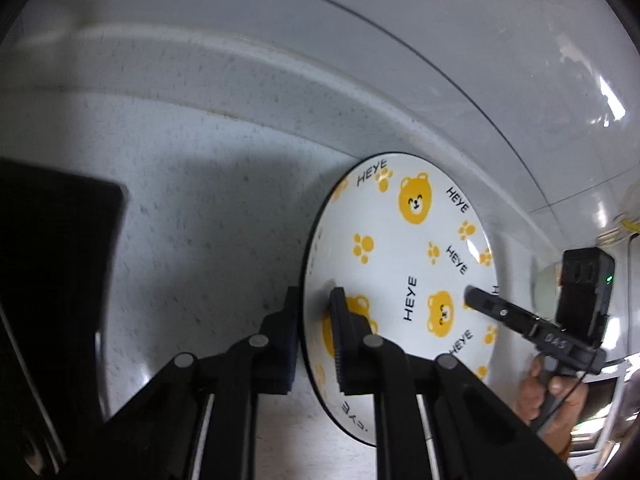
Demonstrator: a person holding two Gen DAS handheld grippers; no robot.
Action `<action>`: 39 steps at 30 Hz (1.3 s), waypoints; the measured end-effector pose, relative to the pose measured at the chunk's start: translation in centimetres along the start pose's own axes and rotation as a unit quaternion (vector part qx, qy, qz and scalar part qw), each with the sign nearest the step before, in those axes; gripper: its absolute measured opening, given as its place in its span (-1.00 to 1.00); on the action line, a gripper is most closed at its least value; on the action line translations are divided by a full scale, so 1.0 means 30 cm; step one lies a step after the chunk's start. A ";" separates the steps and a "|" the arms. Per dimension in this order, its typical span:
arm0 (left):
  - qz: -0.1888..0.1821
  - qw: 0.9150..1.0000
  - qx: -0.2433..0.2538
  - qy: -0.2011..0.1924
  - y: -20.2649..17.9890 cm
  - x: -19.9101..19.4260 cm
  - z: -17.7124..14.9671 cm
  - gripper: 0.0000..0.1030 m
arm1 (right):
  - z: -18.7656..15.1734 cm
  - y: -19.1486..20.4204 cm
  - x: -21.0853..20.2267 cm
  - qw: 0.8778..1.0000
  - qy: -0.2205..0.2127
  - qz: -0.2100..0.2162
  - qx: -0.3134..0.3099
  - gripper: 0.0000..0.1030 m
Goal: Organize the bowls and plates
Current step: 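Move the right gripper to the smaller bear-print plate and grasp its rim, then carry the smaller bear-print plate and lower it onto the mandala plate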
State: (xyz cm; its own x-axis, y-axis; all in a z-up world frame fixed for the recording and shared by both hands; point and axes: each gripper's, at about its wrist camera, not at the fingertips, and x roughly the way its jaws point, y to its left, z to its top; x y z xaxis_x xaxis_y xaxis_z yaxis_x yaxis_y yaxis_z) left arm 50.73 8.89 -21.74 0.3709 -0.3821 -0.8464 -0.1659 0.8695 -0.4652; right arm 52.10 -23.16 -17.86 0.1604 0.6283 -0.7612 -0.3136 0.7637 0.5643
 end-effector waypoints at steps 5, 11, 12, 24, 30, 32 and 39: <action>0.001 1.000 0.007 0.003 -0.027 0.012 -0.029 -0.75 | -0.038 -0.008 -0.029 1.000 0.001 -0.015 -0.002 -0.78; -0.005 1.000 0.022 -0.005 -0.087 -0.030 -0.087 -0.75 | -0.092 0.004 -0.101 1.000 -0.014 -0.018 0.000 -0.78; -0.006 1.000 0.028 -0.008 -0.099 -0.050 -0.104 -0.75 | -0.104 0.007 -0.119 1.000 -0.018 -0.018 0.002 -0.78; -0.057 0.995 0.074 -0.030 -0.190 -0.354 -0.435 -0.76 | -0.437 0.185 -0.417 0.996 -0.075 -0.049 0.003 -0.78; -0.063 0.994 0.085 -0.025 -0.073 -0.557 -0.656 -0.76 | -0.695 0.342 -0.454 0.995 -0.087 -0.055 0.002 -0.78; -0.056 0.994 0.089 -0.021 -0.019 -0.616 -0.732 -0.76 | -0.774 0.394 -0.438 0.995 -0.085 -0.053 0.005 -0.78; -0.036 0.996 0.082 0.001 0.156 -0.659 -0.899 -0.76 | -0.924 0.494 -0.295 0.996 -0.060 -0.050 0.035 -0.78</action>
State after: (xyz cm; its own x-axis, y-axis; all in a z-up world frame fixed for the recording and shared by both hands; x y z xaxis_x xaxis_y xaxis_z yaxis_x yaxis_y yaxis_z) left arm 18.00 12.07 -14.16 0.3748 -0.4453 -0.8132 0.0131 0.8796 -0.4756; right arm 20.08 -21.51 -11.61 0.3003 0.5584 -0.7733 -0.2255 0.8293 0.5112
